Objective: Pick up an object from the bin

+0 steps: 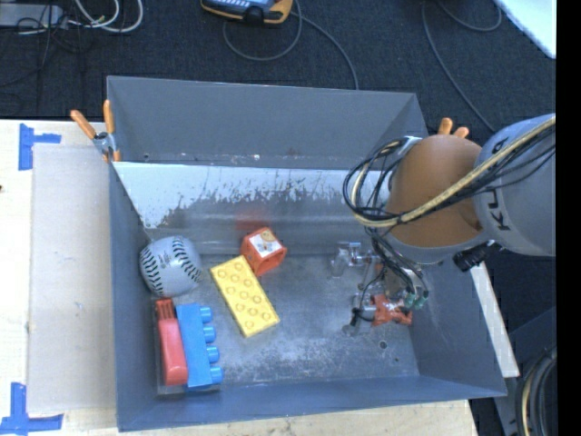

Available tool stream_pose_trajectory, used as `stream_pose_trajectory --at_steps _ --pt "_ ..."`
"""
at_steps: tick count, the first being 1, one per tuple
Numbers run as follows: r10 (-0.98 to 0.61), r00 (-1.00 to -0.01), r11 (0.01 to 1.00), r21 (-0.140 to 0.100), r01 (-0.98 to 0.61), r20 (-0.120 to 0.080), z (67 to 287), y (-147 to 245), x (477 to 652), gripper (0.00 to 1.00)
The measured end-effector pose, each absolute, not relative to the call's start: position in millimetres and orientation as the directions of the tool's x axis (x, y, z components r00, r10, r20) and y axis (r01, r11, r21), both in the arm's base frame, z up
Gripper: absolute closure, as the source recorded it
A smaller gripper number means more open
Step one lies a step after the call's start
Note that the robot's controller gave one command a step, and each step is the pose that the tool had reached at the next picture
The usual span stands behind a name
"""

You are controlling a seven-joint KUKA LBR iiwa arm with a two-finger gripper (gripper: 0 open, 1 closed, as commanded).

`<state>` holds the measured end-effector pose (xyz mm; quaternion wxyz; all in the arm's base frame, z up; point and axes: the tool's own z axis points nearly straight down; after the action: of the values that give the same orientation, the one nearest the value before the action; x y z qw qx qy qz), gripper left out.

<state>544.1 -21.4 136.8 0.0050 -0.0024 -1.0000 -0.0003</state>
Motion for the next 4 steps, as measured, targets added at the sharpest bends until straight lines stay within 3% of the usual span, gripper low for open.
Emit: stream_pose_trajectory --at_steps 1,2,3,4 --pt "0.004 -1.0 1.0 0.0 0.004 0.002 141.3 -21.3 546.0 0.0" --pt "-0.078 -0.997 0.997 0.002 -0.078 0.005 97.7 -79.0 542.5 0.0" --pt "0.008 -1.0 1.0 0.001 0.008 0.009 96.5 -100.5 545.9 0.0" --pt "-0.026 -1.0 1.0 0.002 -0.026 0.004 100.7 -141.8 549.9 0.0"
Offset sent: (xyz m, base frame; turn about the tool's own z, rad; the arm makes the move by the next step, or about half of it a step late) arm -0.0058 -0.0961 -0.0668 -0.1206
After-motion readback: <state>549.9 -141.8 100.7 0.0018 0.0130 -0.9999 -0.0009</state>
